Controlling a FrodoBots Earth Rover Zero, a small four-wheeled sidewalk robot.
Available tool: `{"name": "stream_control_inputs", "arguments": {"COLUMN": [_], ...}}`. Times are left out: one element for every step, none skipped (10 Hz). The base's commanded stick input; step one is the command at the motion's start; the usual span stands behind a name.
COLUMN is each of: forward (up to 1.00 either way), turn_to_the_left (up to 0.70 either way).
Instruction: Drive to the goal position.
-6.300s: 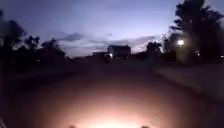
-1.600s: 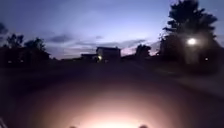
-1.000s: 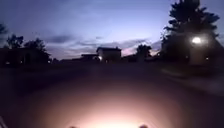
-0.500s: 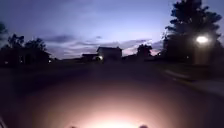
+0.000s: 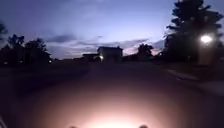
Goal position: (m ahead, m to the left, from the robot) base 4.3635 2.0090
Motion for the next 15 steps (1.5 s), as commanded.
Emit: {"name": "stream_control_inputs", "arguments": {"forward": [0.70,0.70,0.70,0.70,0.70,0.70,0.70,0.70,0.70,0.70,0.70,0.70,0.70,0.70,0.70], "turn_to_the_left": [0.00,0.00,0.00,0.00,0.00,0.00,0.00,0.00,0.00,0.00,0.00,0.00,0.00,0.00,0.00]}}
